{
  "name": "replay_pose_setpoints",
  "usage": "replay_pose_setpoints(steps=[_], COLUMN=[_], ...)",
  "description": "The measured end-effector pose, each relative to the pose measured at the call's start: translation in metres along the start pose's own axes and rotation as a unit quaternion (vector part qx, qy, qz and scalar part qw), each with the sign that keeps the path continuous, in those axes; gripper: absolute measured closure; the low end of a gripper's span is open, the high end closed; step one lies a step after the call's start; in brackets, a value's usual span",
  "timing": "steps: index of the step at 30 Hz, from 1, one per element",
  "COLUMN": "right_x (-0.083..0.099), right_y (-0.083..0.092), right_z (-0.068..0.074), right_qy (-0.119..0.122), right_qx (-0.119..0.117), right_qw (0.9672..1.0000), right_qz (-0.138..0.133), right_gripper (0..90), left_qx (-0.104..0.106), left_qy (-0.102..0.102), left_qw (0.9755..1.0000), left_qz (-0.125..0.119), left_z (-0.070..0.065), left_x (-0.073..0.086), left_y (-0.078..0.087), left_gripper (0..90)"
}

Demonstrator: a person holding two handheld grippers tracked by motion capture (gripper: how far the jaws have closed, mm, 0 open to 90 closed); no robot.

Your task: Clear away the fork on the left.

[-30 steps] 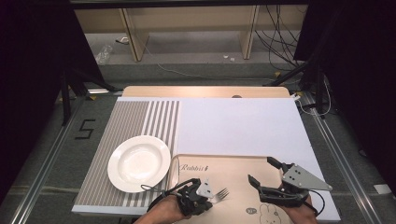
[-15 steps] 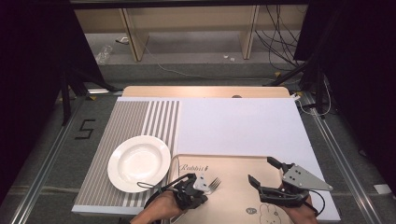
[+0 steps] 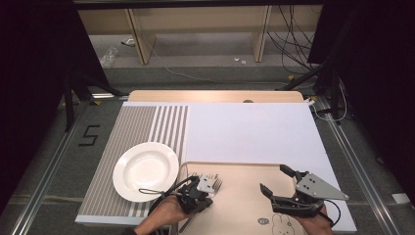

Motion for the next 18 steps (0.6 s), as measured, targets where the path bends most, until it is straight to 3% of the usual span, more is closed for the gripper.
replay_pose_setpoints(steps=[10,14,18], right_x=[0.0,0.0,0.0], right_y=[0.0,0.0,0.0], right_z=[0.0,0.0,0.0], right_qy=[0.0,0.0,0.0], right_qx=[0.0,0.0,0.0], right_qw=[1.0,1.0,1.0], right_qz=[0.0,0.0,0.0], right_gripper=[16.0,16.0,16.0], left_qx=[-0.019,-0.02,-0.02], left_qy=[0.016,0.031,0.033], left_qw=[0.9997,0.9993,0.9992], left_qz=[0.003,0.002,0.004], left_z=[0.014,0.019,0.022], left_x=[0.005,0.007,0.009], left_y=[0.006,0.008,0.01], left_gripper=[89.5,89.5,89.5])
Point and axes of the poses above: each handheld gripper's, and its own axes: y roughly backward along the jaws, x roughly out of its underside, z roughly to its left, the point moved 8 cm from there along -y, roughly forward along the jaws, and after that the axes turned 6 degrees about x, right-handed, at the moved point
